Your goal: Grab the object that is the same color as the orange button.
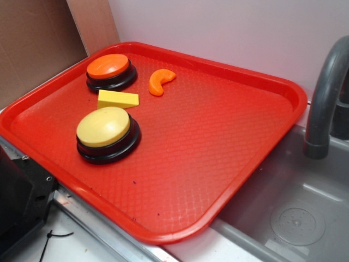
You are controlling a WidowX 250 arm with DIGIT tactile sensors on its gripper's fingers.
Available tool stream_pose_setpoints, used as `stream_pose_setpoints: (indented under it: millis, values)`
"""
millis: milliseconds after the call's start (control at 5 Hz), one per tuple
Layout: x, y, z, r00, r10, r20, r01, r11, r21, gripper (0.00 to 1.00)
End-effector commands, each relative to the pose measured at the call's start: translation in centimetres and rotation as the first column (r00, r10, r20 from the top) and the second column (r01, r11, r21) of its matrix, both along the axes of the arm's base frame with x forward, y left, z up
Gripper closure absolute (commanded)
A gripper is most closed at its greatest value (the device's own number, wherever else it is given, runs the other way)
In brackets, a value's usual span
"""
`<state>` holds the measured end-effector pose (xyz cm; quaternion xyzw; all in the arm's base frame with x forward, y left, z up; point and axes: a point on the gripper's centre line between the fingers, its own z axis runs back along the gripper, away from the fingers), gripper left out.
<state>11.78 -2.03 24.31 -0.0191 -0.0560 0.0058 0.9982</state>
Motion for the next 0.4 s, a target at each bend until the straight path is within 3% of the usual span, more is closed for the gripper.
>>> stream_pose_setpoints:
  millis: [0,200]
  values:
    - [0.0,0.0,0.0,1.0,0.0,0.0,0.0,1.0,0.0,0.0]
    - [0.47,0.99,-0.86,0.986,0.166,-0.003,-0.166,0.983,-0.08,0.0]
